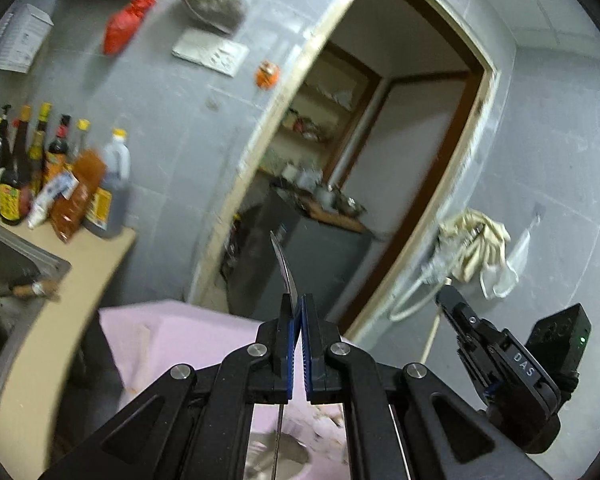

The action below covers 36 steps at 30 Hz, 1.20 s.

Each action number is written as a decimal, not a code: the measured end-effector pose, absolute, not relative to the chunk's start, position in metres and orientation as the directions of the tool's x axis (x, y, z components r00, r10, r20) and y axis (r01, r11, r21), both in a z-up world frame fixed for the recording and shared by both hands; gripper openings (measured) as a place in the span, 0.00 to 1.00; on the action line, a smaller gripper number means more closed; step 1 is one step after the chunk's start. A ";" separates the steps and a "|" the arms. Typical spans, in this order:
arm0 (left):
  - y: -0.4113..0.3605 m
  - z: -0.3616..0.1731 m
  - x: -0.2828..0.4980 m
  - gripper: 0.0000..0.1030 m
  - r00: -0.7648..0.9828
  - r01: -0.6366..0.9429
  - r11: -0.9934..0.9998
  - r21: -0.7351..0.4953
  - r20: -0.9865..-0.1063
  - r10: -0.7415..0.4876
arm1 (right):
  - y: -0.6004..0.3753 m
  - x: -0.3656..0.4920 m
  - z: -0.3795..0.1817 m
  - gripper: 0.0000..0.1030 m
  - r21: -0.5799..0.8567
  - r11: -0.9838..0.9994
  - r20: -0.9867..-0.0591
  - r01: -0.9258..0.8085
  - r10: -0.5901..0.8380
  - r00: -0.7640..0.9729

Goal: Organize utensils
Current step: 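Carry the spoon and chopstick into the white basket and open both grippers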

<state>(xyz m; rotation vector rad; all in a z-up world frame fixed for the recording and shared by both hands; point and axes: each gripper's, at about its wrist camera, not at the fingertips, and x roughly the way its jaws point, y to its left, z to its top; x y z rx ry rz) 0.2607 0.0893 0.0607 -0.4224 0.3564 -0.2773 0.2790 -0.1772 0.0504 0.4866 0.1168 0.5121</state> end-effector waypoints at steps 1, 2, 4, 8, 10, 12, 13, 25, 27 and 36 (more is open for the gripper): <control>0.098 0.060 0.261 0.03 0.910 0.186 0.879 -0.439 -0.260 -0.322 | -0.171 0.278 0.051 0.04 0.458 0.769 0.027 -0.445 0.489 0.872; 0.105 0.057 0.260 0.03 0.915 0.184 0.882 -0.434 -0.251 -0.314 | -0.167 0.276 0.051 0.04 0.444 0.778 0.034 -0.444 0.481 0.876; 0.116 0.052 0.262 0.03 0.925 0.179 0.885 -0.429 -0.234 -0.300 | -0.155 0.275 0.049 0.04 0.417 0.793 0.056 -0.444 0.466 0.883; 0.131 0.035 0.258 0.03 0.939 0.169 0.895 -0.413 -0.209 -0.273 | -0.130 0.271 0.038 0.04 0.353 0.827 0.077 -0.438 0.440 0.894; 0.136 0.025 0.255 0.03 0.945 0.160 0.901 -0.403 -0.200 -0.258 | -0.119 0.269 0.033 0.04 0.317 0.842 0.069 -0.436 0.439 0.896; 0.139 0.015 0.252 0.03 0.949 0.162 0.900 -0.405 -0.185 -0.254 | -0.110 0.266 0.026 0.04 0.279 0.853 0.059 -0.441 0.443 0.895; 0.139 0.010 0.251 0.03 0.952 0.158 0.903 -0.400 -0.180 -0.246 | -0.107 0.264 0.022 0.04 0.259 0.858 0.054 -0.444 0.446 0.893; 0.134 -0.033 0.245 0.03 0.963 0.138 0.923 -0.359 -0.167 -0.209 | -0.091 0.261 -0.015 0.04 0.212 0.860 -0.012 -0.465 0.478 0.878; 0.131 -0.037 0.244 0.03 0.963 0.141 0.928 -0.345 -0.171 -0.210 | -0.090 0.260 -0.021 0.04 0.208 0.859 -0.024 -0.467 0.482 0.876; 0.121 -0.053 0.235 0.04 0.951 0.141 0.945 -0.294 -0.225 -0.212 | -0.094 0.254 -0.028 0.04 0.197 0.860 -0.031 -0.470 0.485 0.874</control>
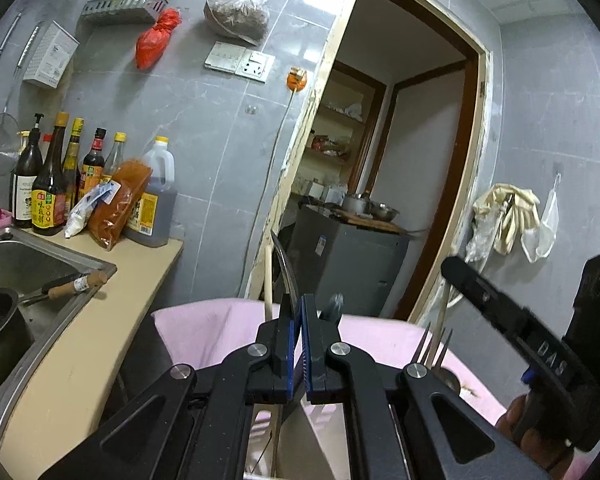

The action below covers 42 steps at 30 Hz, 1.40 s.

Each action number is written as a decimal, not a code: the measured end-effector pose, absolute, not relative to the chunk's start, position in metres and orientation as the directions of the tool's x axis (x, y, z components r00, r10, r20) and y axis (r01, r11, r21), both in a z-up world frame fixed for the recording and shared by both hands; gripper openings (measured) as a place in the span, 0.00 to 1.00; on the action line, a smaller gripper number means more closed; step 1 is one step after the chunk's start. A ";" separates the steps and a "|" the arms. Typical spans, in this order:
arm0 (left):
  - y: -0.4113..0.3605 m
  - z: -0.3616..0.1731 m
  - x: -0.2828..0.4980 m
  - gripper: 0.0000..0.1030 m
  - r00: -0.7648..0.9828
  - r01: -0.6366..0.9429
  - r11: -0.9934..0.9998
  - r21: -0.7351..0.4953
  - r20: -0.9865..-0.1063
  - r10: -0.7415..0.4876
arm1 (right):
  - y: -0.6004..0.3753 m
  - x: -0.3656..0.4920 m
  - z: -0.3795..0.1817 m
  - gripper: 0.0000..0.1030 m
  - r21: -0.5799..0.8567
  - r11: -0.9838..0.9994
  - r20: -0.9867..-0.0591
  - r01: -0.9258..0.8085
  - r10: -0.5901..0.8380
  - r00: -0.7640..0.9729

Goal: Organize utensils
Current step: 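Carry the spoon and chopstick into the white basket and open both grippers, then move both grippers back down to the remaining spoons and chopsticks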

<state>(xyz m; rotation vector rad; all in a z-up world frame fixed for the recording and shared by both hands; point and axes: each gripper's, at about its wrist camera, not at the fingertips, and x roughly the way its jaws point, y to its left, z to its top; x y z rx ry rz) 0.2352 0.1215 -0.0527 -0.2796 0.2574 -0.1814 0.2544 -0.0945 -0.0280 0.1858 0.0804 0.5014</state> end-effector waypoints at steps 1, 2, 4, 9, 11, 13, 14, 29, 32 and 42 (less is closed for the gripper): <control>0.121 -0.053 0.234 0.04 0.950 0.139 0.946 -0.294 -0.230 -0.211 | -0.096 0.253 -0.028 0.04 0.201 0.859 -0.031 -0.471 0.486 0.874; 0.121 -0.053 0.233 0.04 0.949 0.136 0.947 -0.291 -0.236 -0.209 | -0.097 0.252 -0.028 0.04 0.202 0.859 -0.030 -0.471 0.486 0.873; 0.120 -0.054 0.232 0.04 0.947 0.135 0.950 -0.281 -0.245 -0.207 | -0.099 0.251 -0.027 0.04 0.204 0.859 -0.025 -0.469 0.484 0.875; 0.116 -0.054 0.231 0.04 0.938 0.131 0.961 -0.244 -0.284 -0.200 | -0.103 0.246 -0.027 0.04 0.198 0.867 -0.023 -0.456 0.470 0.883; 0.114 -0.055 0.230 0.04 0.933 0.130 0.963 -0.237 -0.298 -0.200 | -0.106 0.245 -0.027 0.05 0.208 0.866 -0.025 -0.456 0.470 0.882; 0.112 -0.054 0.230 0.04 0.929 0.129 0.962 -0.239 -0.311 -0.202 | -0.108 0.245 -0.025 0.05 0.217 0.865 -0.036 -0.452 0.470 0.882; 0.112 -0.053 0.229 0.04 0.926 0.129 0.962 -0.241 -0.317 -0.204 | -0.110 0.244 -0.024 0.06 0.221 0.864 -0.043 -0.451 0.471 0.881; 0.083 -0.011 0.213 0.38 0.918 0.093 0.960 -0.263 -0.350 -0.185 | -0.159 0.239 0.009 0.41 0.285 0.853 -0.089 -0.437 0.478 0.874; 0.068 0.003 0.211 0.50 0.927 0.085 0.967 -0.241 -0.336 -0.165 | -0.181 0.236 0.019 0.51 0.276 0.864 -0.091 -0.422 0.461 0.883; -0.006 0.037 0.202 0.95 0.964 0.047 0.984 -0.174 -0.251 -0.091 | -0.266 0.225 0.034 0.87 0.216 0.920 -0.124 -0.328 0.359 0.925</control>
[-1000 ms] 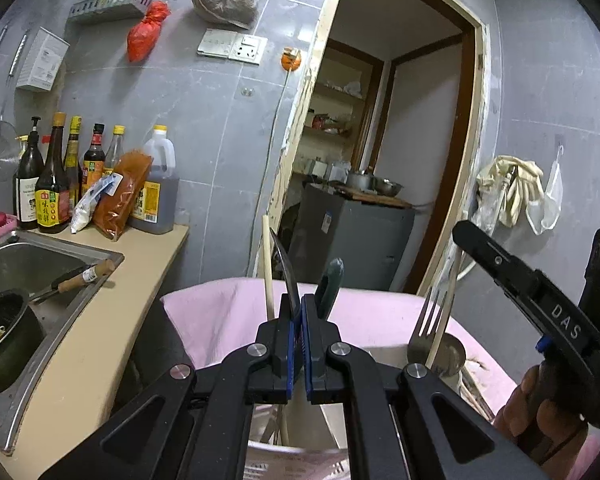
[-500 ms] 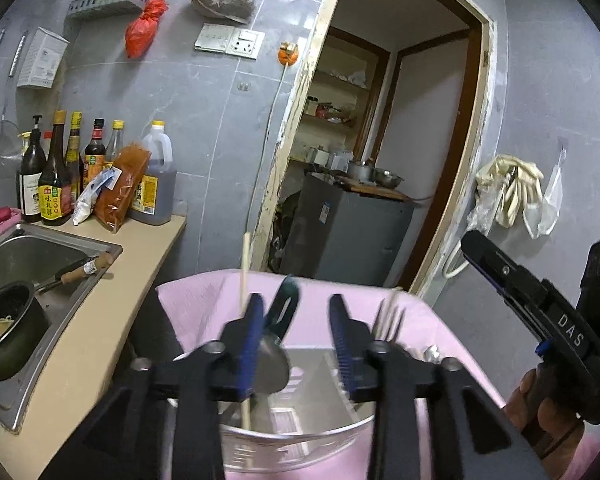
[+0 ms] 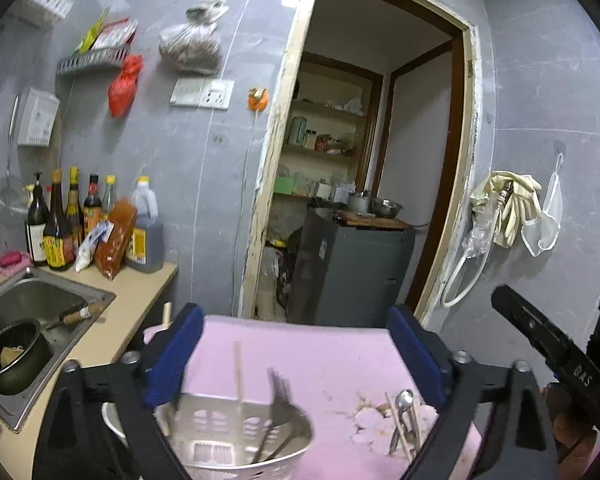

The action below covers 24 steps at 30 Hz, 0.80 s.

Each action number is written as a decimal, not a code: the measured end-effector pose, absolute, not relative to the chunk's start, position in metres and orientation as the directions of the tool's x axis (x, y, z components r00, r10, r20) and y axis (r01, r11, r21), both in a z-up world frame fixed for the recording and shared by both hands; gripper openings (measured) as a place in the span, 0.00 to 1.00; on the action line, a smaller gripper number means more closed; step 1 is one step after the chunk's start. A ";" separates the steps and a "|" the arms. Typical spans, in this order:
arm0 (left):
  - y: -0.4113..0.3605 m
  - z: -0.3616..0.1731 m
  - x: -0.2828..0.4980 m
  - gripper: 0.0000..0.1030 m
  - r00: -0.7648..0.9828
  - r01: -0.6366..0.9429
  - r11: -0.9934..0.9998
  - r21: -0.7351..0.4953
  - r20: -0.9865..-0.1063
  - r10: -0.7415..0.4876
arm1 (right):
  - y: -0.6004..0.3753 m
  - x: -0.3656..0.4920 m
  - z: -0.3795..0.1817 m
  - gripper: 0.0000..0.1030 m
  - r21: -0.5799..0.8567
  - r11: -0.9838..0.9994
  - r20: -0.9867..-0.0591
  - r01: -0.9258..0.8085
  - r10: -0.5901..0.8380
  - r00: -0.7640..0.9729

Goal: Organize utensils
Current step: 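Move both grippers back down to the remaining spoons and chopsticks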

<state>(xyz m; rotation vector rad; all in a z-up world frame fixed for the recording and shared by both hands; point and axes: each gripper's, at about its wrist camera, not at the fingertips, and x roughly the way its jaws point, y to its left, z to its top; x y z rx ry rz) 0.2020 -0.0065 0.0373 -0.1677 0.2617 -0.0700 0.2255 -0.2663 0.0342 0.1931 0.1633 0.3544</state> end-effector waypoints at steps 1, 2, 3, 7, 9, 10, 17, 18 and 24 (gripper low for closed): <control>-0.016 0.038 0.201 0.97 0.966 0.045 0.986 -0.163 -0.244 -0.085 | -0.274 0.225 0.034 0.88 0.209 0.925 -0.129 -0.318 0.349 0.928; -0.025 0.038 0.200 0.98 0.967 0.046 0.987 -0.154 -0.241 -0.083 | -0.284 0.225 0.033 0.89 0.201 0.930 -0.136 -0.307 0.337 0.932; -0.033 0.038 0.200 0.99 0.967 0.049 0.988 -0.145 -0.240 -0.083 | -0.290 0.225 0.033 0.89 0.195 0.935 -0.142 -0.297 0.326 0.935; -0.066 0.032 0.204 0.99 0.964 0.074 0.992 -0.101 -0.249 -0.097 | -0.324 0.223 0.026 0.94 0.175 0.950 -0.166 -0.257 0.286 0.944; -0.083 0.027 0.206 0.99 0.960 0.093 0.992 -0.081 -0.257 -0.111 | -0.338 0.223 0.021 0.95 0.164 0.957 -0.181 -0.240 0.268 0.946; -0.090 0.025 0.207 0.99 0.958 0.100 0.992 -0.075 -0.262 -0.116 | -0.342 0.224 0.019 0.95 0.160 0.959 -0.188 -0.234 0.262 0.947; -0.129 0.002 0.223 0.99 0.937 0.146 0.987 -0.065 -0.312 -0.159 | -0.376 0.232 -0.006 0.95 0.151 0.971 -0.261 -0.185 0.220 0.940; -0.133 -0.002 0.225 0.99 0.933 0.151 0.987 -0.063 -0.320 -0.163 | -0.381 0.235 -0.012 0.95 0.155 0.972 -0.276 -0.178 0.215 0.937; -0.149 -0.029 0.247 0.99 0.898 0.177 0.982 -0.064 -0.399 -0.187 | -0.396 0.255 -0.047 0.95 0.188 0.966 -0.358 -0.176 0.234 0.904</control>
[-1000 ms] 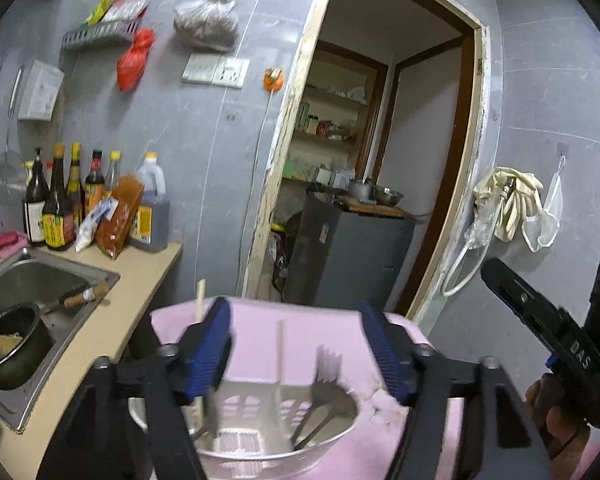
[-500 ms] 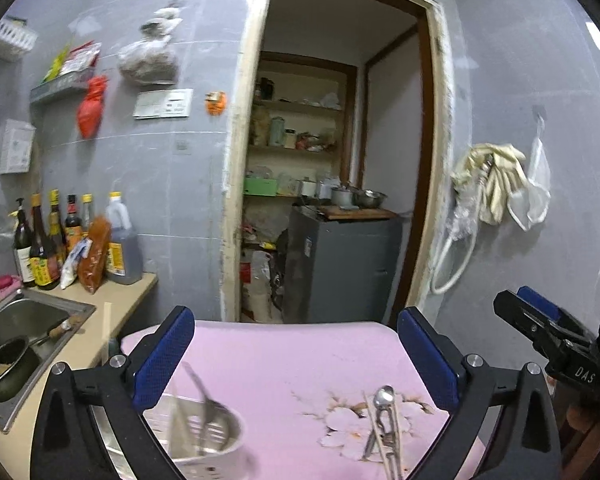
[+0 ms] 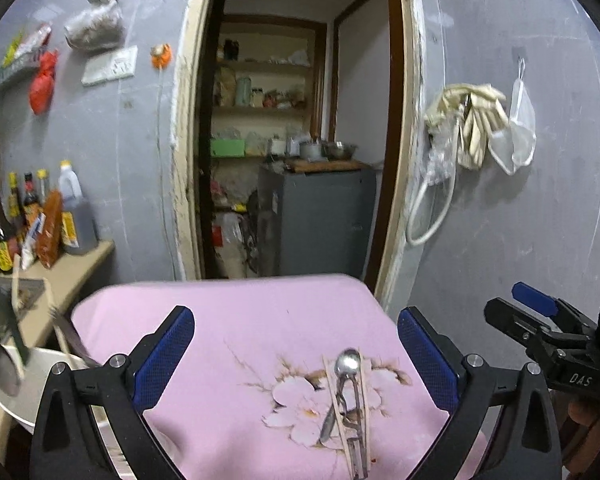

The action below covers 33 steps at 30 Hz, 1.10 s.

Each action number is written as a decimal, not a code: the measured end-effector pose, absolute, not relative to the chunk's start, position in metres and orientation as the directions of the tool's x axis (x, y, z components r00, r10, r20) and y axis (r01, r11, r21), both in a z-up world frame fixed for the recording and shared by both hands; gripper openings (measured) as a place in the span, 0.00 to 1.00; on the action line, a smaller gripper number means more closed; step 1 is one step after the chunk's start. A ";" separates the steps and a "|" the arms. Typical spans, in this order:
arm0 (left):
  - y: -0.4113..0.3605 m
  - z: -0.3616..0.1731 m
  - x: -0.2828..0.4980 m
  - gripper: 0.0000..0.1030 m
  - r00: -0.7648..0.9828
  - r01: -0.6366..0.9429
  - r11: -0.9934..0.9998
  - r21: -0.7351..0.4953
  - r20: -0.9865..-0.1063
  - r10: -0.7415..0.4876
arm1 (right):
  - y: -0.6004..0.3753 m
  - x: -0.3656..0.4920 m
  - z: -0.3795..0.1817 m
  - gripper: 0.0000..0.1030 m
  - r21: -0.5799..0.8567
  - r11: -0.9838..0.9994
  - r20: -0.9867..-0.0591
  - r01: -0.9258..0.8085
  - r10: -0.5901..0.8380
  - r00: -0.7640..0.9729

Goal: Organize utensils
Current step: 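Move both grippers back down to the remaining spoons and chopsticks, then grasp a chopstick with the left gripper while the right gripper grasps another chopstick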

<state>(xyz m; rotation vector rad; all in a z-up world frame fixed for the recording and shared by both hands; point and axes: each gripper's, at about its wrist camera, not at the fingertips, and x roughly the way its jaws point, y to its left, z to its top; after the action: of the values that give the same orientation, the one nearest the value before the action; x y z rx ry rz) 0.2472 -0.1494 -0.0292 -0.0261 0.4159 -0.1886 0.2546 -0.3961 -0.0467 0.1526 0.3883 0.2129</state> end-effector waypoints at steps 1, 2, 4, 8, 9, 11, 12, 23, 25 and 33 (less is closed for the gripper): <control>-0.151 -0.033 0.251 0.99 0.892 0.179 0.982 -0.067 -0.410 -0.191 | -0.397 0.261 -0.054 0.95 0.200 0.963 -0.378 -0.180 0.245 0.893; -0.153 -0.038 0.256 0.99 0.883 0.183 0.981 -0.072 -0.427 -0.196 | -0.398 0.266 -0.060 0.95 0.210 0.961 -0.395 -0.180 0.252 0.883; -0.156 -0.050 0.266 0.99 0.862 0.186 0.979 -0.083 -0.464 -0.204 | -0.401 0.277 -0.073 0.94 0.237 0.954 -0.429 -0.184 0.273 0.861; -0.161 -0.068 0.281 0.91 0.830 0.190 0.977 -0.098 -0.516 -0.213 | -0.402 0.296 -0.094 0.83 0.270 0.943 -0.485 -0.195 0.308 0.819; -0.162 -0.072 0.284 0.88 0.820 0.192 0.976 -0.099 -0.531 -0.216 | -0.401 0.303 -0.100 0.80 0.283 0.939 -0.506 -0.196 0.320 0.801; -0.163 -0.080 0.293 0.83 0.798 0.198 0.975 -0.104 -0.561 -0.221 | -0.400 0.313 -0.112 0.75 0.299 0.934 -0.540 -0.196 0.335 0.772; -0.164 -0.084 0.297 0.81 0.785 0.200 0.974 -0.107 -0.578 -0.225 | -0.400 0.317 -0.118 0.73 0.307 0.931 -0.553 -0.198 0.344 0.759; -0.163 -0.132 0.343 0.57 0.632 0.231 0.955 -0.186 -0.717 -0.293 | -0.366 0.350 -0.171 0.45 0.276 0.934 -0.694 -0.228 0.358 0.625; -0.164 -0.139 0.349 0.53 0.609 0.235 0.953 -0.193 -0.735 -0.298 | -0.359 0.354 -0.177 0.44 0.265 0.937 -0.712 -0.230 0.350 0.608; -0.159 -0.154 0.359 0.50 0.567 0.225 0.949 -0.222 -0.762 -0.313 | -0.338 0.359 -0.192 0.43 0.207 0.948 -0.772 -0.240 0.309 0.555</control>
<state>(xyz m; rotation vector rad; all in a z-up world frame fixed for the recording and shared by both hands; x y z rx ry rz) 0.3585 -0.1594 -0.1538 -0.1040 0.9154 -0.3168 0.3586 -0.3383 -0.1919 0.0805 0.9269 0.3247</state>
